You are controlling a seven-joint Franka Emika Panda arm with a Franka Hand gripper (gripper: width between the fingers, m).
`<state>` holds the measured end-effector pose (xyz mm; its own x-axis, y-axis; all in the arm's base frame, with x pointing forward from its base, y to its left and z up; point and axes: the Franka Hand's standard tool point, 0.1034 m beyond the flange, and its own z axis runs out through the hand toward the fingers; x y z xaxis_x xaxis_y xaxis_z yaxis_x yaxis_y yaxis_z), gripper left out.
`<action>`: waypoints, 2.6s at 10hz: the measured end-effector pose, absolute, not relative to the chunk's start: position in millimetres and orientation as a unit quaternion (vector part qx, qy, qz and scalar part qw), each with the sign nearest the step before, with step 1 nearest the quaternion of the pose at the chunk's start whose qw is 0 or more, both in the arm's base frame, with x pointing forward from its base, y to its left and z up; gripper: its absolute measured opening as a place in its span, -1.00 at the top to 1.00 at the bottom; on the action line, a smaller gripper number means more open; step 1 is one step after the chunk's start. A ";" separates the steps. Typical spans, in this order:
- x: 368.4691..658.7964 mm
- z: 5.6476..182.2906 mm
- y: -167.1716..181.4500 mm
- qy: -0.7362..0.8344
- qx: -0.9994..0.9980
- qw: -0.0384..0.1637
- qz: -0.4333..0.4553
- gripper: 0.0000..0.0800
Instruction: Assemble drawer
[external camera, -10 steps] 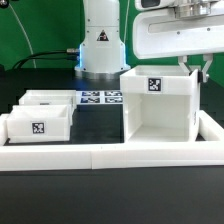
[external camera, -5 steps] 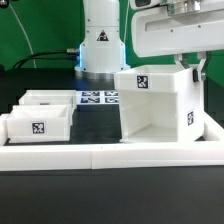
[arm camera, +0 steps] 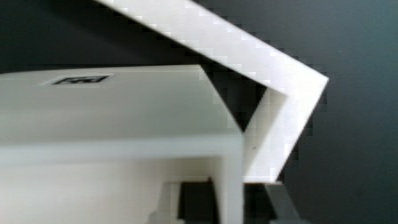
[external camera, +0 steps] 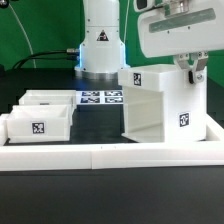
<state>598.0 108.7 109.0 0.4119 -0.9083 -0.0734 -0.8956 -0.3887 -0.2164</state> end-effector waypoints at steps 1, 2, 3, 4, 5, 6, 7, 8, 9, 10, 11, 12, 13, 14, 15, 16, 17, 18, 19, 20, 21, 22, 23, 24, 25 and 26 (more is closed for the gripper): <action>597.9 109.2 110.4 0.562 -0.819 0.115 -0.024 0.90; 597.8 109.4 111.7 0.576 -0.808 0.119 -0.020 0.90; 597.5 109.4 113.4 0.598 -0.792 0.122 -0.015 0.90; 597.4 109.4 113.3 0.608 -0.784 0.124 -0.012 0.90; 597.0 109.0 113.6 0.639 -0.758 0.128 -0.004 0.90; 596.0 107.6 113.1 0.674 -0.727 0.132 0.006 0.90; 596.1 107.2 113.8 0.681 -0.720 0.133 0.009 0.90; 597.0 106.5 114.8 0.679 -0.722 0.133 0.008 0.90; 599.0 105.9 115.6 0.679 -0.722 0.133 0.009 0.90; 601.6 105.4 115.4 0.679 -0.722 0.133 0.010 0.90; 605.1 104.6 115.1 0.679 -0.722 0.134 0.010 0.90; 610.6 104.1 115.0 0.679 -0.722 0.135 0.009 0.90; 616.1 104.4 114.9 0.679 -0.721 0.137 0.009 0.90; 620.2 104.8 114.9 0.679 -0.721 0.137 0.011 0.90; 626.6 104.4 115.2 0.681 -0.719 0.138 0.011 0.90; 630.9 103.8 115.2 0.683 -0.718 0.138 0.014 0.90; 634.0 103.3 114.9 0.684 -0.717 0.137 0.015 0.90; 636.5 102.8 114.7 0.684 -0.717 0.136 0.018 0.90; 636.9 103.0 114.8 0.684 -0.717 0.135 0.019 0.90; 636.8 103.1 114.9 0.684 -0.717 0.135 0.019 0.90; 636.8 103.4 114.7 0.683 -0.718 0.135 0.018 0.90; 636.5 103.0 115.1 0.681 -0.719 0.135 0.018 0.70; 636.2 102.8 115.4 0.680 -0.720 0.135 0.018 0.36; 636.1 102.7 115.6 0.680 -0.721 0.135 0.018 0.36; 636.0 102.7 115.8 0.679 -0.722 0.135 0.018 -0.06; 636.2 102.8 116.0 0.678 -0.722 0.135 0.018 -0.06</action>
Offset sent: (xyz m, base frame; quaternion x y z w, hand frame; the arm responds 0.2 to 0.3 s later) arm 0.0000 0.0000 0.0000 0.0000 0.0000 0.1296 0.9916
